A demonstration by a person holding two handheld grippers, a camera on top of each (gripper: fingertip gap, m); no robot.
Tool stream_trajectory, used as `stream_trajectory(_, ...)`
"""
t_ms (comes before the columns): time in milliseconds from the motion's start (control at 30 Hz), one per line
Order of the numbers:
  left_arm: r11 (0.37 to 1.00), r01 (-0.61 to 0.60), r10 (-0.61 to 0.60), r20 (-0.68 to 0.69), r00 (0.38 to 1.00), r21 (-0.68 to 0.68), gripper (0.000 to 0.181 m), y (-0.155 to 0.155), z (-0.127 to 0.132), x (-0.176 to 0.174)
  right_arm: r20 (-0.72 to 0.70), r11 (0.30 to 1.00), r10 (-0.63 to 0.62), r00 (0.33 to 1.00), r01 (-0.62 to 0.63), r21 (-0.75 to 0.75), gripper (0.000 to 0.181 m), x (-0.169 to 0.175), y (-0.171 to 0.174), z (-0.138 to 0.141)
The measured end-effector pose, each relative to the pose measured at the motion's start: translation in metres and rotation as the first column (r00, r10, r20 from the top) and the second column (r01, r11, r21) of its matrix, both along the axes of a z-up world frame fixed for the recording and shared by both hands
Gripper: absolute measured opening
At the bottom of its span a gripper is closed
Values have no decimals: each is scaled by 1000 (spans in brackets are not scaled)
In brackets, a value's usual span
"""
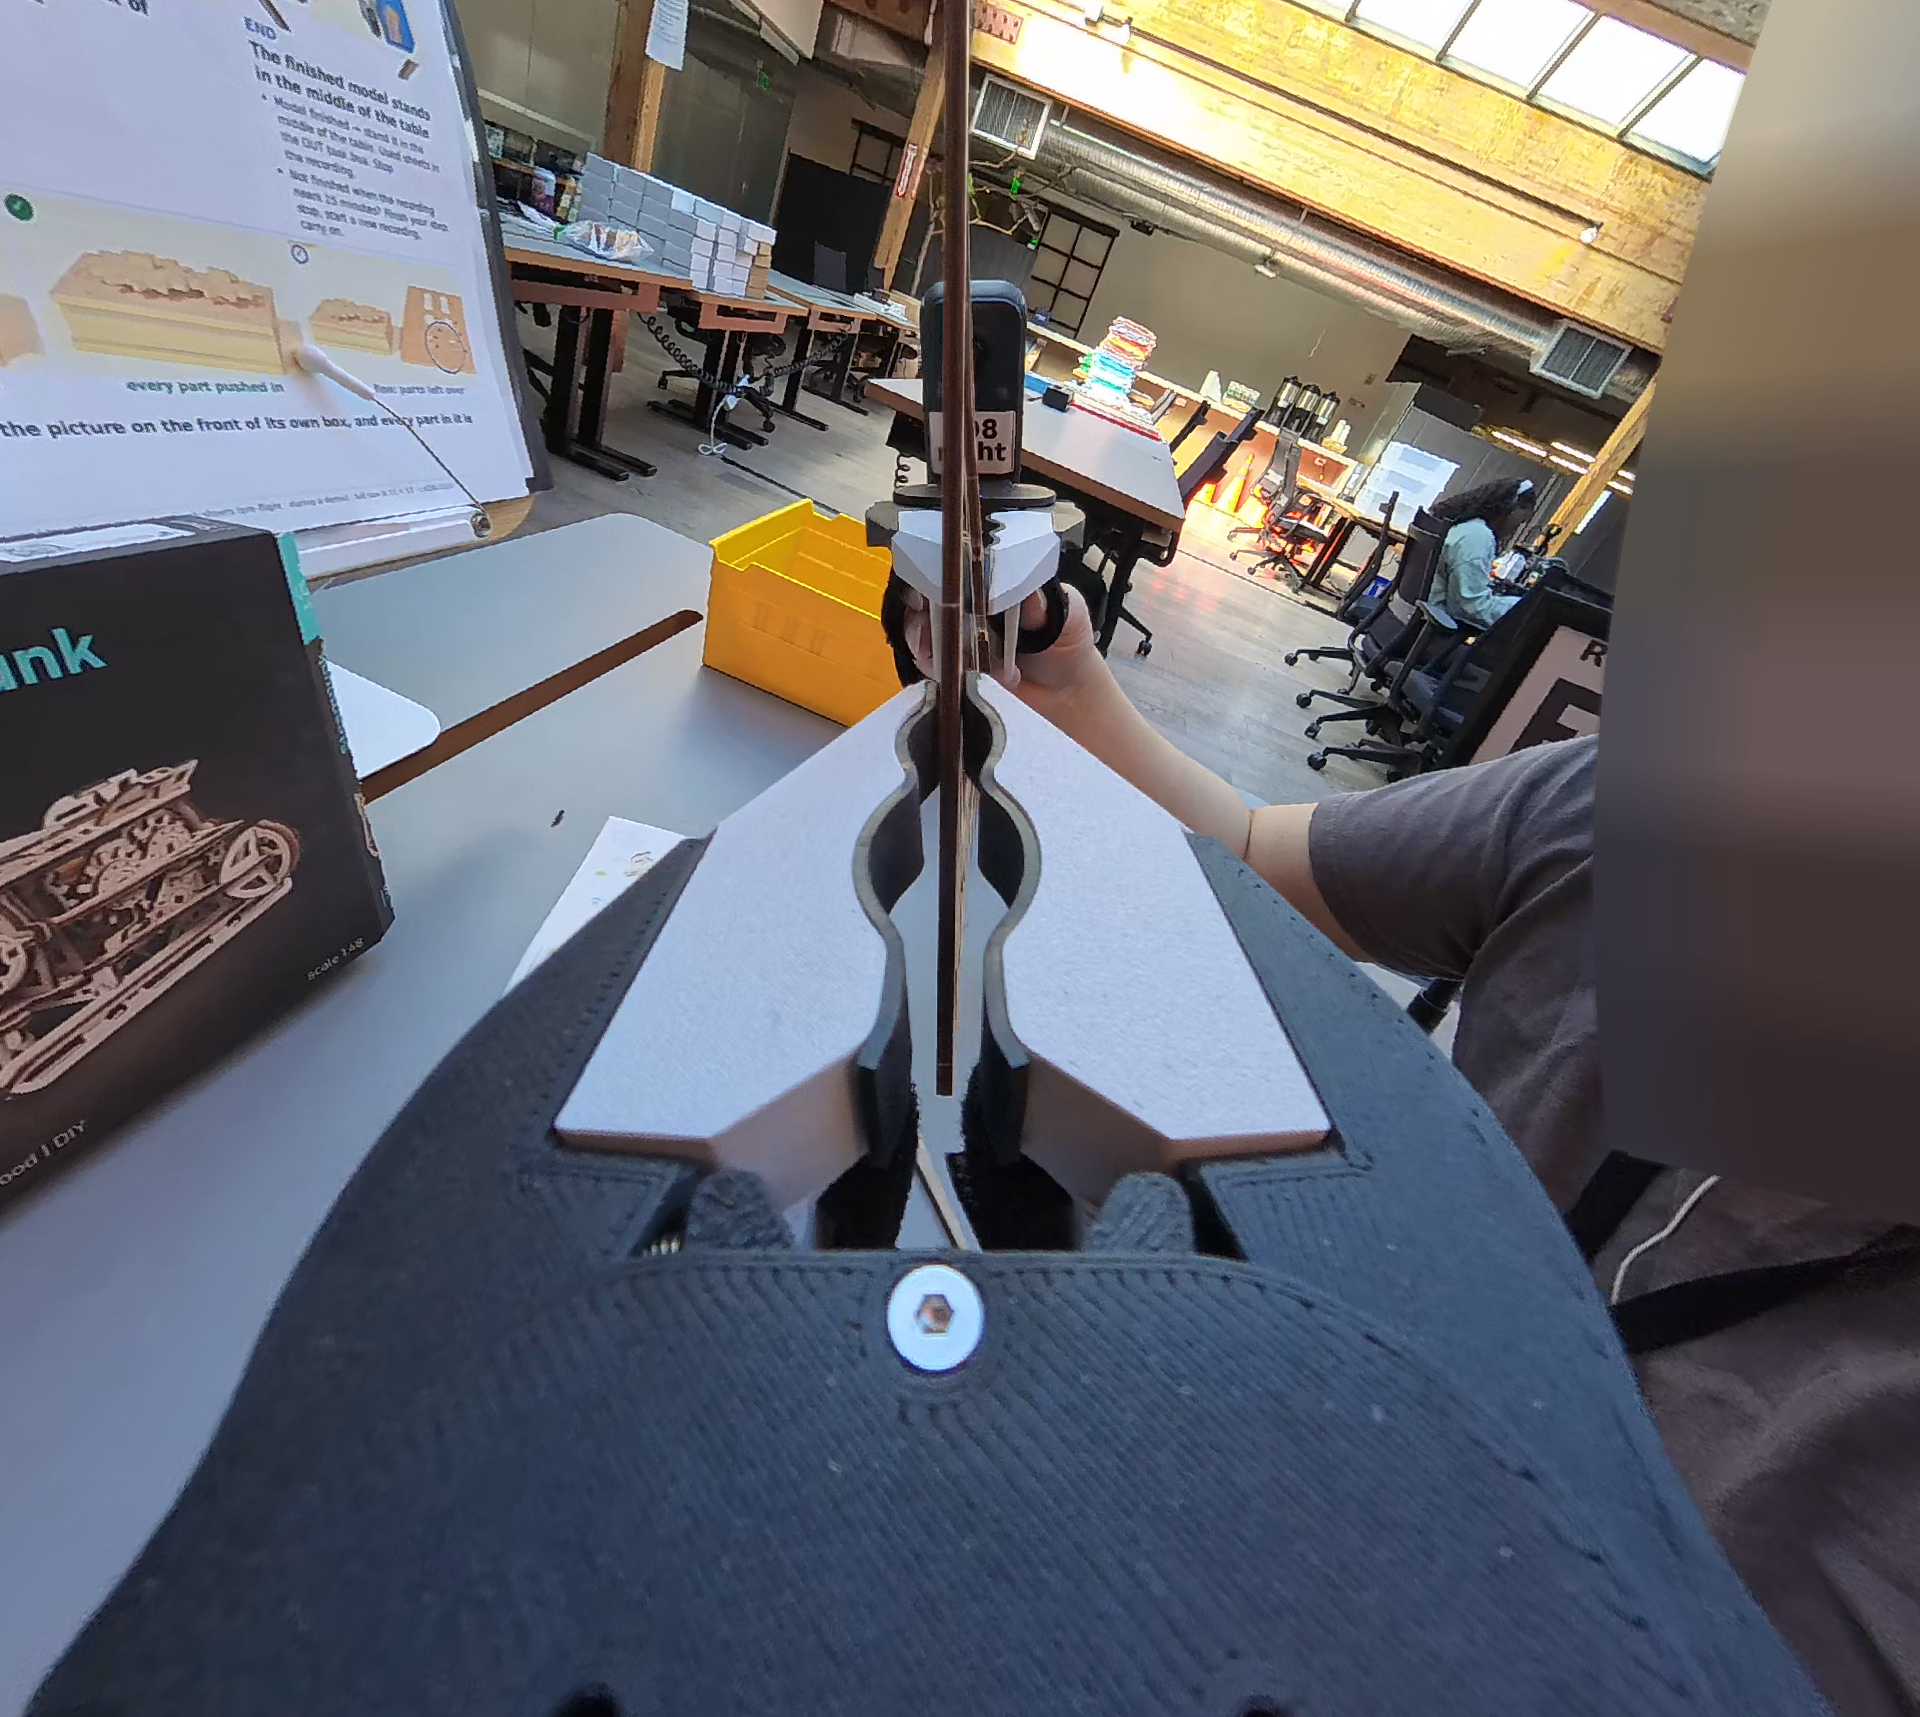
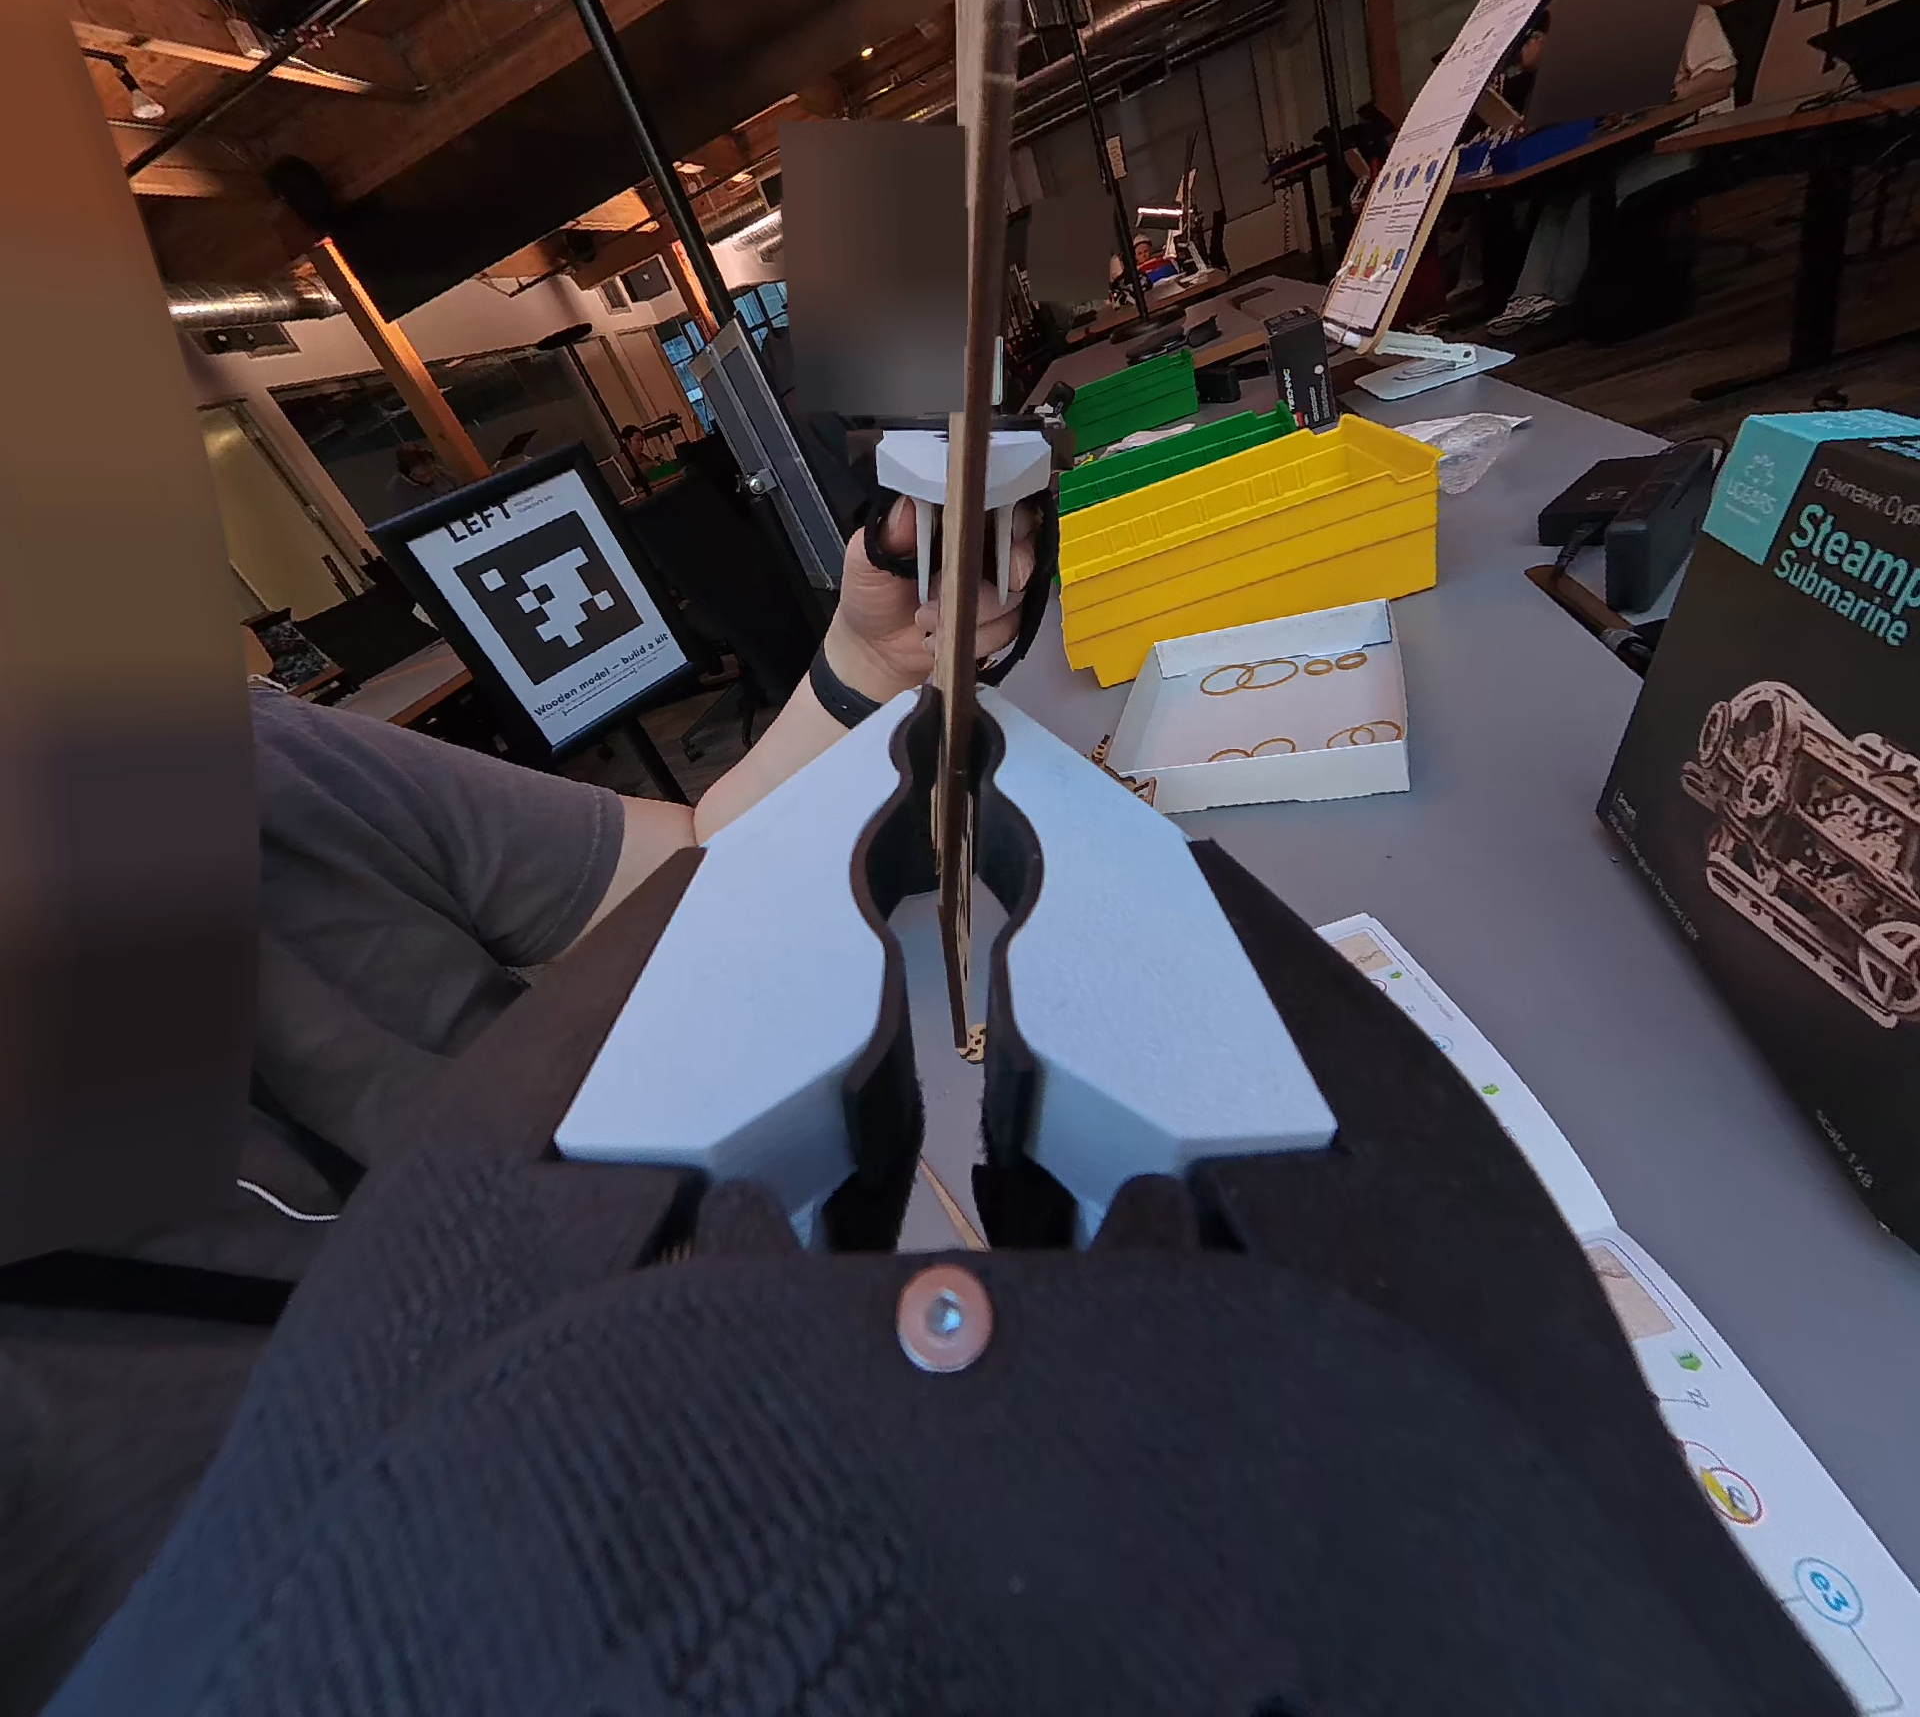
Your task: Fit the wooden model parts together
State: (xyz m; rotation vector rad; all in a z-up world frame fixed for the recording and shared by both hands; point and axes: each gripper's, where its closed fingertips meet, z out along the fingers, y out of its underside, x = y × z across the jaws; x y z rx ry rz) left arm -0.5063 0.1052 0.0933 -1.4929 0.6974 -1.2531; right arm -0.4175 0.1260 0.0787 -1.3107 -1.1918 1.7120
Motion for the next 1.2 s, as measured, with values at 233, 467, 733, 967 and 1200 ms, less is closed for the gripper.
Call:
stream_trajectory(233, 999, 48, -47, 30, 998, -8, 1, -6, 2, 3, -13, 1000, 9, 1000, -10, -17, 1, 3, -3, 7)
stream_trajectory(467, 997, 72, -72, -7, 997, -3, 1, -11, -1, 11, -17, 1000, 16, 1000, -16, -5, 1, 2, -11, 12)
stream_trajectory(733, 993, 116, -116, -48, 992, 14, 1, -25, 2, 22, -35, 999, 29, 999, -28, 31, 1, 5, -25, 26)
stream_trajectory(967, 993, 88, -83, -73, 994, 77, 0, -40, 20, 27, -67, 996, 27, 997, -21, 89, 1, 11, -42, 43)
stream_trajectory(1200, 988, 88, -76, -93, 993, 128, 0, -55, 31, 30, -90, 990, 38, 995, -25, 137, 1, 14, -57, 55)
